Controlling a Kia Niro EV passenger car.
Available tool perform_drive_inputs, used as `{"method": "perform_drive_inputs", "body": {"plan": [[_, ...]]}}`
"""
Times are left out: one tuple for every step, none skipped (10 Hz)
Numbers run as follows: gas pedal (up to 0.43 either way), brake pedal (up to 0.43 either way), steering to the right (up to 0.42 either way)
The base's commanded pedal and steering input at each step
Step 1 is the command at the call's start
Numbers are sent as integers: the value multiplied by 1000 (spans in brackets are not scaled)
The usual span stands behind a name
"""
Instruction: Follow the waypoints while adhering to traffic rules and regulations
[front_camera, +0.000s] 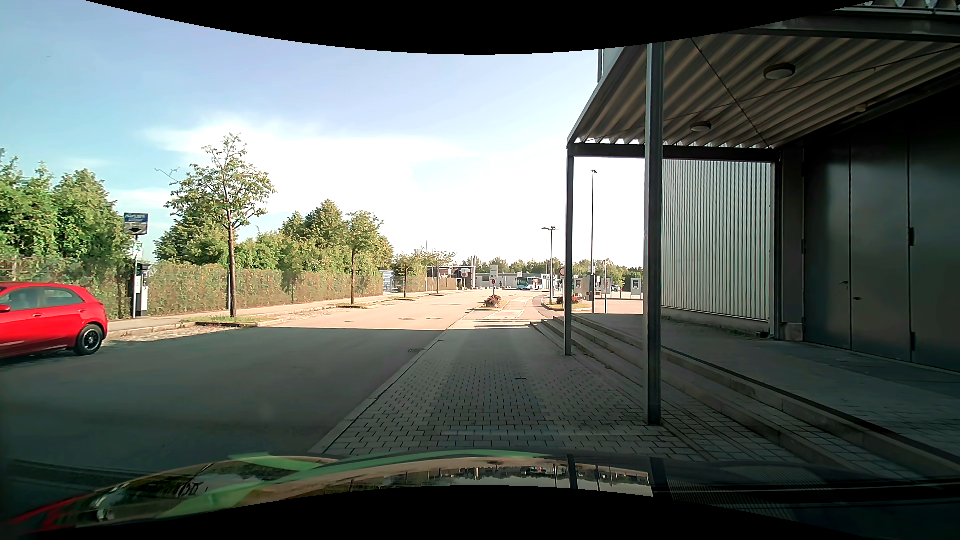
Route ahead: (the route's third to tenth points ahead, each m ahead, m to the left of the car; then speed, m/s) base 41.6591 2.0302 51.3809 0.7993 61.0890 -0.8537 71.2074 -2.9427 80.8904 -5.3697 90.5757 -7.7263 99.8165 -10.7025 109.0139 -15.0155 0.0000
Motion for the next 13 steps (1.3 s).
{"method": "perform_drive_inputs", "body": {"plan": [[0,232,-67],[0,232,-67],[0,232,-67],[0,226,-68],[0,232,-67],[0,226,-68],[0,226,-68],[0,232,-68],[0,226,-67],[0,226,-68],[0,226,-68],[0,232,-68],[0,232,-67]]}}
